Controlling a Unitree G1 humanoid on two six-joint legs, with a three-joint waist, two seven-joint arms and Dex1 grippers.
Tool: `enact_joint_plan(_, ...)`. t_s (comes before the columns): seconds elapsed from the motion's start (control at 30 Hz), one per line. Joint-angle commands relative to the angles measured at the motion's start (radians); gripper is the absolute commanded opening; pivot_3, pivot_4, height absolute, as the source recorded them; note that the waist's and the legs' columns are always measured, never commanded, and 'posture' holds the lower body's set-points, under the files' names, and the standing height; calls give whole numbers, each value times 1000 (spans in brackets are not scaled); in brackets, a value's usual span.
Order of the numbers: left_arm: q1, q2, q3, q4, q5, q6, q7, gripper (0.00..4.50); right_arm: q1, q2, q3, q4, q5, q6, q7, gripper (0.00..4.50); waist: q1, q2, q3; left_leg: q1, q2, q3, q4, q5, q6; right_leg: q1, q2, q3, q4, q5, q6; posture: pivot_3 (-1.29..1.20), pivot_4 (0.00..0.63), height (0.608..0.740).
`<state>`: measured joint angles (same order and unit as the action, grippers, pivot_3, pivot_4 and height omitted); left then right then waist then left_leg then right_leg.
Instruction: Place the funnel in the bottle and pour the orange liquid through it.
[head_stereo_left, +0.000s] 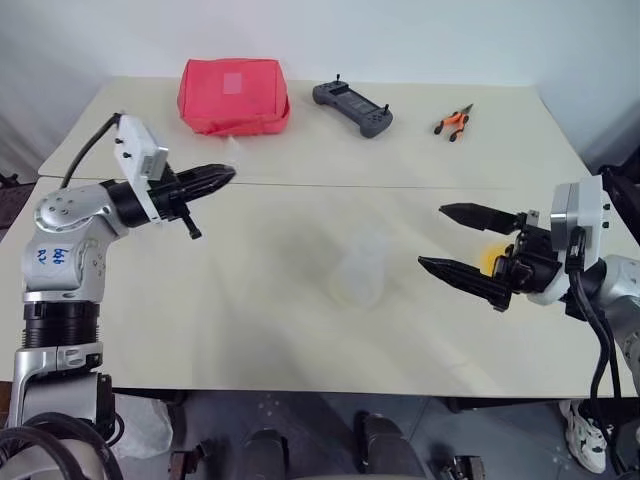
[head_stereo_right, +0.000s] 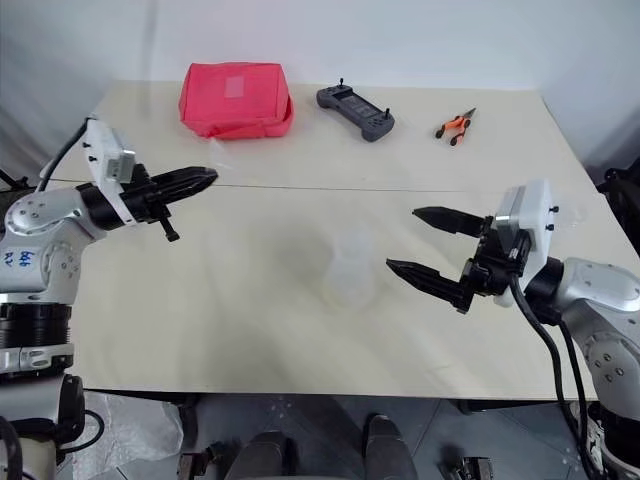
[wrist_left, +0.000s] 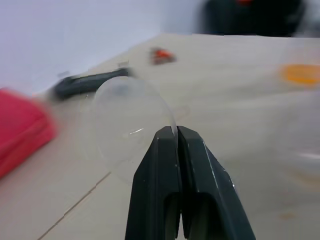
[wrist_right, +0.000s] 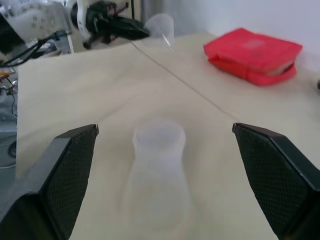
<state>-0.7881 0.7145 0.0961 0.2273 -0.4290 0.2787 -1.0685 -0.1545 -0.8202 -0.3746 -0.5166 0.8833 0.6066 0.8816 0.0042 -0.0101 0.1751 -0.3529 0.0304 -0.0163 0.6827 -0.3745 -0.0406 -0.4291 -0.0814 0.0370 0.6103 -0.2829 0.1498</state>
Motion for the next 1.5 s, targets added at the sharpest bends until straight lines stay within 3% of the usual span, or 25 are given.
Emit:
enact_joint_plan(0.03,-103,-22,-53,39,0,-48,-129,36,70,-8,-62,-62,-3,-27,7,4500,2,0,0,0,0,0,0,0,0,0,0,0,0,0,0,0,150,740)
enact_joint_plan(0.37,-327,-162,-183,270,47,-201,-429,36,224,28,-67,-123,-54,-83,-17,4500,-5,0,0,0,0,1,1,0,1,0,1,1,0,0,0,0,150,740)
enact_joint_plan(0.73,-445,-246,-256,436,136,-446,-544,36,279,63,-71,-164,-70,-116,-65,4500,-2,-1,0,0,0,0,2,0,1,0,1,1,0,0,0,0,150,740)
enact_joint_plan(1.43,-511,-138,-537,420,7,-591,-546,36,299,84,-57,-149,-101,-169,-73,4500,0,0,0,0,0,0,2,0,1,0,1,1,1,0,1,0,150,740)
enact_joint_plan(1.5,-522,-133,-565,422,-3,-624,-546,480,296,84,-53,-144,-105,-172,-71,4500,0,0,0,0,0,0,2,0,1,0,1,1,1,0,1,0,150,740)
